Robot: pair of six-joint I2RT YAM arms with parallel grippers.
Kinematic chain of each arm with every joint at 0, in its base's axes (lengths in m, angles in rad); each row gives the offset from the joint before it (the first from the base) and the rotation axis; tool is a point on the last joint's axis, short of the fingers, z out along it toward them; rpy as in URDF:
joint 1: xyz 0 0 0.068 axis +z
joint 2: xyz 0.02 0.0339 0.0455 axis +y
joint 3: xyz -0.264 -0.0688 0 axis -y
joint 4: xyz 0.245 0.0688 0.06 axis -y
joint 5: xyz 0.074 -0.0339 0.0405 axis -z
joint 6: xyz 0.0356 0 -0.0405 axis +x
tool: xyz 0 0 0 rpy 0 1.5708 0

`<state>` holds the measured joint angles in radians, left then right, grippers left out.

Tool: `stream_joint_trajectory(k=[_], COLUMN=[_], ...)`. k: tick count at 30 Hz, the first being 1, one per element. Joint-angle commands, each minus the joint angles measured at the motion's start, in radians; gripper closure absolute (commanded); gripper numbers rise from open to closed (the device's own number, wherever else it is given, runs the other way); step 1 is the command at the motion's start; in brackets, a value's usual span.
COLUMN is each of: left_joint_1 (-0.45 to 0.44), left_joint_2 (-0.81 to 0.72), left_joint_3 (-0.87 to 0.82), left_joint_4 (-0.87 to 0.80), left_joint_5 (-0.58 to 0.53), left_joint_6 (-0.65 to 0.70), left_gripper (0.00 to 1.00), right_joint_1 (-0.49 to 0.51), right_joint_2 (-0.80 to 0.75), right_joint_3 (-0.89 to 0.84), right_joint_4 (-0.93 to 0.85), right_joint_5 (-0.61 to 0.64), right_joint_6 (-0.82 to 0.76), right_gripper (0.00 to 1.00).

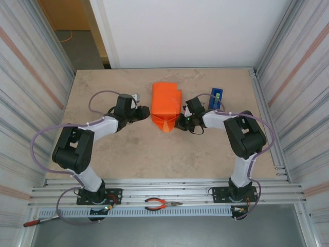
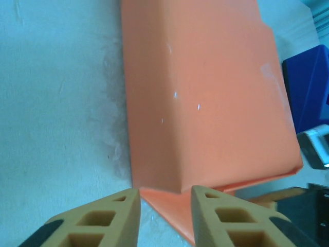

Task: Wrap the gift box in paper

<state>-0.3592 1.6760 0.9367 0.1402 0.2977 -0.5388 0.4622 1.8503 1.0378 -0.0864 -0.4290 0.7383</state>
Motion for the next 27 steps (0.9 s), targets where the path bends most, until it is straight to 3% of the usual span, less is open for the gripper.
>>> stream_joint_trajectory(k=[1,3,7,10,14,19,27], left_joint_1=[0.025,0.037,0.062,0.065,0.065,0.043,-0.013], left_joint_2=[0.047,0.098,0.200,0.283,0.361,0.378,0.300], left_joint_3=[0.141,0.223,0.355,0.447,0.511,0.497,0.336], left_joint_4=[-0.083,-0.131,-0.195,-0.251,-0.278,-0.249,-0.136], left_joint_5=[0.073,0.090,0.131,0.158,0.197,0.212,0.213], left_joint_6=[0.045,0.070,0.080,0.094,0.083,0.063,0.015], left_gripper=[0.58,0.54,0.45,0.42,0.41,0.45,0.57], right_joint_1=[-0.039,-0.069,-0.140,-0.170,-0.182,-0.161,-0.110], right_joint_2=[-0.119,-0.143,-0.119,-0.053,0.063,0.168,0.176], right_joint_3=[0.041,0.068,0.146,0.219,0.317,0.380,0.346], right_joint_4=[-0.098,-0.123,-0.140,-0.141,-0.141,-0.105,-0.077], right_joint_5=[-0.023,-0.014,-0.016,-0.024,-0.057,-0.107,-0.139], right_joint_6=[-0.050,-0.056,-0.044,-0.033,-0.011,0.026,0.031], right_gripper=[0.99,0.87,0.47,0.32,0.28,0.31,0.52])
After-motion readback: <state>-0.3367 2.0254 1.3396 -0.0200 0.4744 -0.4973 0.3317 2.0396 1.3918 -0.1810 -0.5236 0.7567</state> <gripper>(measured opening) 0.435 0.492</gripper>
